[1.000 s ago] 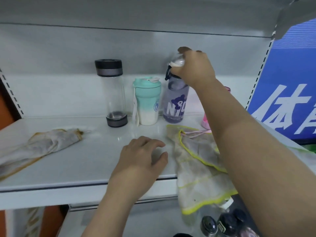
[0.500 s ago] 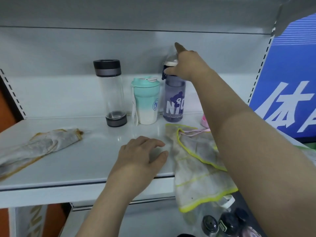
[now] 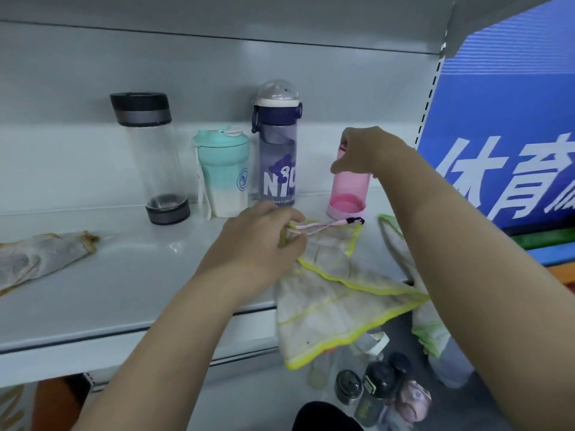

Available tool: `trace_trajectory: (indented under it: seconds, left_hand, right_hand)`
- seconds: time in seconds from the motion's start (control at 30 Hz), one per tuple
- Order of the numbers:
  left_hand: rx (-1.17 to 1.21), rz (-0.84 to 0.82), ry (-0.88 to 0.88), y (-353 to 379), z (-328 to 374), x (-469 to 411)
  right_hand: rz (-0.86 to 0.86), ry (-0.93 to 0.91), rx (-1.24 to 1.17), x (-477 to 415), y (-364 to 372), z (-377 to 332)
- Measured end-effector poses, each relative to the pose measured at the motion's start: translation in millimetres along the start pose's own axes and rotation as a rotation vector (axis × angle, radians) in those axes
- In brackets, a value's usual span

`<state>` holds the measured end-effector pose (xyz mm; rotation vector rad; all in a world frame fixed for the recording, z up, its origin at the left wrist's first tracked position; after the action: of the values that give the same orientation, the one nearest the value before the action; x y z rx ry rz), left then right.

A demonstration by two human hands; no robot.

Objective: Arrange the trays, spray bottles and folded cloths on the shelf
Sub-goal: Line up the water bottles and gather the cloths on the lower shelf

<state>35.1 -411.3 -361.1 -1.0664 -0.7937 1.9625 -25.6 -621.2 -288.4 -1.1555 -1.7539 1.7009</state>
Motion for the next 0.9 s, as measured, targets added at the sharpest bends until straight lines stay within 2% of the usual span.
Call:
trace_trajectory:
  seconds: [0.13,0.2,0.37,0.5,0.67,0.8,0.9]
  left_hand:
    - [0.041,0.016,-0.051,4.0,-11.1,6.7]
    - [0.043,0.025,-0.061,5.6,-15.7,8.3]
    - [0.061,-0.008,-0.105,15.9,-25.5,12.7]
    - [0.059,-0.035,-0.125,19.8,-27.1,15.9]
    - [0.026,-0.052,-0.134,22.6,-26.4,18.7]
    - [0.032,-0.051,-0.151,23.1,-28.1,19.0]
    - [0.078,-0.049,-0.145,22.3,-23.5,18.5]
  right_hand:
    - [-0.015,-0.057,-0.085,18.6,-8.5,15.3]
    - [-0.044,-0.049,0.008,29.1,-15.3,23.4]
    - [-0.36,0.02,0.298,37.6,-10.6,23.1]
    - [-0.382,0.007,0.379,36.4,2.9,13.9]
    - [-0.467,0.01,0.247,26.5,59.8,11.3]
    - [-0.405,0.086,0.163,16.8,54.7,20.6]
    - [-0.308,0.186,-0.144,5.5,57.4,39.2]
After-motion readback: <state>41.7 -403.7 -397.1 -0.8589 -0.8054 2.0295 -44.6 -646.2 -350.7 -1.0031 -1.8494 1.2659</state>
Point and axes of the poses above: each hand's wrist, its own x-axis away from the middle knuckle, its own y-axis out of the palm, z = x × y, the point moved 9 cm from there along -x, towards the middle knuckle, and after that the axes turned 3 degrees about z, right-handed, at the moved point
